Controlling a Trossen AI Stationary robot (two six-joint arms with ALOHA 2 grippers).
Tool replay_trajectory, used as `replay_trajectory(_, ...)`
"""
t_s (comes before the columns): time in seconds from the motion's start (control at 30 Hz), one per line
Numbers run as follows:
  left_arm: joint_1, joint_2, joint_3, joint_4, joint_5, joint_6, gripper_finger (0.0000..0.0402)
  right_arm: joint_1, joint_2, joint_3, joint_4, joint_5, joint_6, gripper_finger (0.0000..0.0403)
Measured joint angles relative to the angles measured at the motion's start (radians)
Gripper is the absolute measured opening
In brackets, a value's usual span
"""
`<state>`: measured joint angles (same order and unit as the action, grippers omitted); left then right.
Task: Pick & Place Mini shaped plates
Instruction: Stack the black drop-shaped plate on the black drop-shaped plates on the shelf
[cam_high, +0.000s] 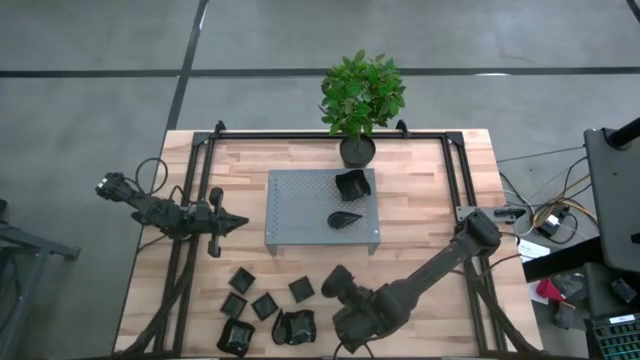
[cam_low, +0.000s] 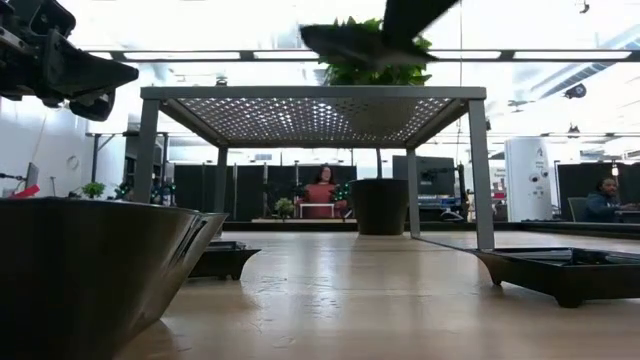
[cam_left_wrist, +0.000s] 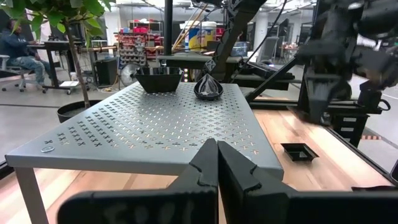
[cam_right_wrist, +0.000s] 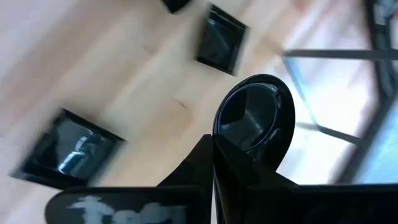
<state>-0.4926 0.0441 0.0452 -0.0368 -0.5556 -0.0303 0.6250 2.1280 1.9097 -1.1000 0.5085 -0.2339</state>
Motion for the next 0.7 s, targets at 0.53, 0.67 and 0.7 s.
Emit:
replay_trajectory(0.53, 0.0, 0.0, 0.0, 0.0, 0.0, 0.0, 0.0, -0.154, -0.001, 0.262, -0.356, 0.117, 0.156, 0.0008)
replay_trajectory(0.67, 0.0, 0.0, 0.0, 0.0, 0.0, 0.0, 0.0, -0.225, -0.005, 0.286, -0.459, 0.087, 0.2, 0.0008)
replay_trajectory(0.7, 0.0, 0.0, 0.0, 0.0, 0.0, 0.0, 0.0, -0.243, -0.006, 0.289, -0.466, 0.06, 0.206, 0.0008)
